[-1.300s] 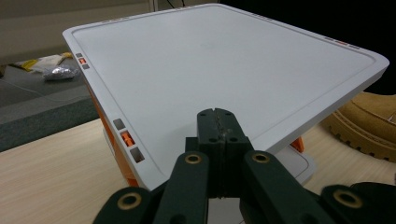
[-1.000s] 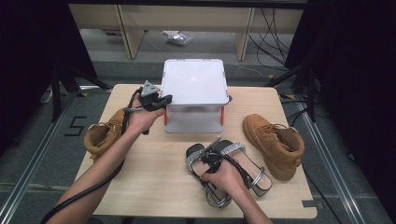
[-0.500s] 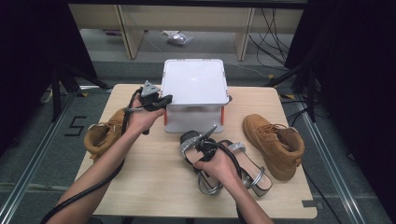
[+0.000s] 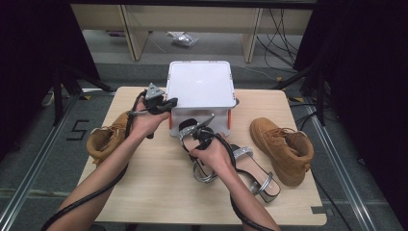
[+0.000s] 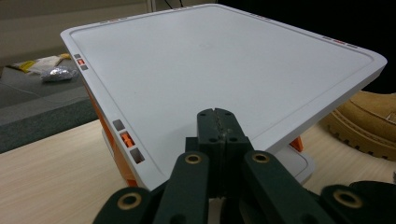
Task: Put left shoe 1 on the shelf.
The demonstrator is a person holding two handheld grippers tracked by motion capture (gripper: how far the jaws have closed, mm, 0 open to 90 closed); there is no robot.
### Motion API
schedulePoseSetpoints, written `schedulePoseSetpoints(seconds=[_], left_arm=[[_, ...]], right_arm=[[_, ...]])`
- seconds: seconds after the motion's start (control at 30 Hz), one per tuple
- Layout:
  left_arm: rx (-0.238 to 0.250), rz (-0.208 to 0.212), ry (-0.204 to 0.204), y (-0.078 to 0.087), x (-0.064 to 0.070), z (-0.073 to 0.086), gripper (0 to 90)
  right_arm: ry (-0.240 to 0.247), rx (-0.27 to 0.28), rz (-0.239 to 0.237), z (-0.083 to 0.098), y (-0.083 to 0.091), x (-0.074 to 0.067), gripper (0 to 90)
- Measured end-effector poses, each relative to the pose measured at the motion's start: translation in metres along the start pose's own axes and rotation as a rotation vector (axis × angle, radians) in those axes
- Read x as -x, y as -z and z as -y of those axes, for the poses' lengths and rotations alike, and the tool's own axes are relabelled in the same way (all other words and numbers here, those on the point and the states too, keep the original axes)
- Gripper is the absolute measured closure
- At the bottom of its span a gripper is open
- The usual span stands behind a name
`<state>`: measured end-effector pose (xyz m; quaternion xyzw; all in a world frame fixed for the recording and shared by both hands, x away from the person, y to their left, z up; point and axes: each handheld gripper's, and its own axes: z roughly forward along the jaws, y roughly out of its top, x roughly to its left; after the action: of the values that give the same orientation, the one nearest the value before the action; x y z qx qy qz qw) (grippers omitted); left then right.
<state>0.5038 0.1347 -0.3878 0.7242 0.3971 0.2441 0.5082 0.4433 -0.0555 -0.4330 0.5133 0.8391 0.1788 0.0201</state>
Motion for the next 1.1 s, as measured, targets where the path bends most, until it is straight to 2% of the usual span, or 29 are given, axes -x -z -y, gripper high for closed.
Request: schedulePoseSetpoints(seconds=[0.13, 0.2, 0.23, 0.27, 0.33, 0.43, 0.47, 0.57, 0.73, 0.8, 0.97, 1.0, 1.03, 1.07, 1.1], left_arm=[[0.002, 0.001, 0.000, 0.000, 0.000, 0.000, 89.5], [0.001, 0.004, 0.000, 0.000, -0.001, 0.000, 89.5], [0.001, 0.004, 0.000, 0.000, -0.001, 0.000, 89.5], [-0.003, 0.003, -0.003, 0.000, -0.001, 0.000, 89.5], [-0.001, 0.005, -0.001, 0.000, -0.001, 0.000, 89.5], [0.001, 0.005, 0.002, 0.000, 0.000, 0.000, 89.5], [0.002, 0.005, 0.001, 0.000, 0.000, 0.000, 89.5], [0.002, 0.005, 0.001, 0.000, 0.000, 0.000, 89.5], [-0.003, 0.005, -0.004, 0.000, -0.001, 0.000, 89.5], [-0.001, 0.005, -0.002, 0.000, 0.000, 0.000, 89.5], [0.001, 0.005, -0.002, 0.000, -0.001, 0.000, 89.5], [0.004, 0.007, 0.001, 0.000, -0.001, 0.000, 89.5], [0.004, 0.007, 0.001, 0.000, -0.001, 0.000, 89.5], [0.003, 0.007, 0.000, 0.000, -0.001, 0.000, 89.5], [0.003, 0.007, 0.000, 0.000, -0.001, 0.000, 89.5]], right_arm=[[-0.002, 0.021, 0.008, -0.009, -0.005, -0.001, 43.9], [-0.008, 0.062, 0.000, -0.015, -0.011, -0.002, 43.9], [-0.008, 0.062, 0.000, -0.015, -0.011, -0.002, 43.9], [-0.045, 0.063, -0.002, -0.019, -0.016, -0.003, 43.8], [-0.062, 0.058, 0.004, -0.022, -0.021, -0.004, 43.8], [-0.060, 0.055, 0.010, -0.025, -0.026, -0.003, 43.8], [-0.082, 0.051, 0.015, -0.028, -0.031, -0.003, 43.8], [-0.058, 0.061, 0.028, -0.031, -0.037, 0.000, 43.8], [-0.050, 0.079, 0.040, -0.033, -0.045, 0.002, 43.8], [-0.061, 0.081, 0.040, -0.034, -0.048, 0.002, 43.7], [-0.044, 0.069, 0.060, -0.035, -0.052, 0.001, 43.5], [-0.073, 0.046, 0.068, -0.036, -0.052, -0.003, 43.5], [-0.073, 0.046, 0.068, -0.036, -0.052, -0.003, 43.5], [-0.048, 0.050, 0.070, -0.037, -0.054, -0.001, 43.3], [-0.048, 0.050, 0.070, -0.037, -0.054, -0.001, 43.3]])
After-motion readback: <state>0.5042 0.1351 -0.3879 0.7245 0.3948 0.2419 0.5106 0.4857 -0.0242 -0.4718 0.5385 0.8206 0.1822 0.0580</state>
